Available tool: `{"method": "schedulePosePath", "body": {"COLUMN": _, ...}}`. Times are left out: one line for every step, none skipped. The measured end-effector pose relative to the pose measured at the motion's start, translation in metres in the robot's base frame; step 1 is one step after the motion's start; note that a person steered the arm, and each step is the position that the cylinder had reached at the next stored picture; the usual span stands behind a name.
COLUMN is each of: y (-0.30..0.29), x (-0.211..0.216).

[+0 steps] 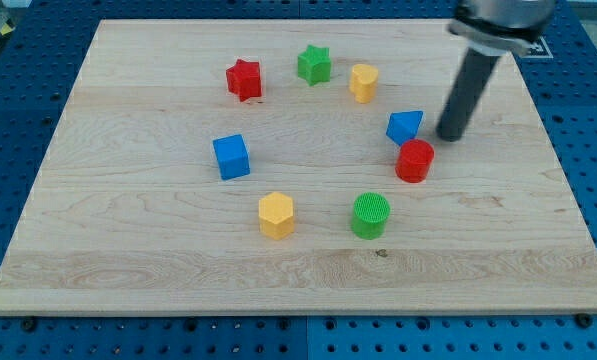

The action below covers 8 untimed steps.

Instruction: Move the blue triangle horizontal to the blue cube

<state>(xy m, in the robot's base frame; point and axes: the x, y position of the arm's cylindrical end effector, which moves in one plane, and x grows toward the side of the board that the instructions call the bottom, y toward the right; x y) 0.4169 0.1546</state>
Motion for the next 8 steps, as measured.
{"method": "schedulePosePath", "body": {"y": -0.045, "x": 0.0}}
{"method": "schedulePosePath", "body": {"y": -0.064, "x": 0.0}}
{"method": "schedulePosePath", "body": {"y": -0.081, "x": -0.003}}
{"method": "schedulePosePath", "body": {"y": -0.091, "x": -0.022}}
{"method": "schedulePosePath", "body": {"y": -0.108, "x": -0.023}}
{"method": "schedulePosePath", "body": {"y": -0.11, "x": -0.032}}
{"method": "schedulePosePath", "body": {"y": -0.124, "x": -0.04}}
{"method": "schedulePosePath", "body": {"y": -0.148, "x": -0.043}}
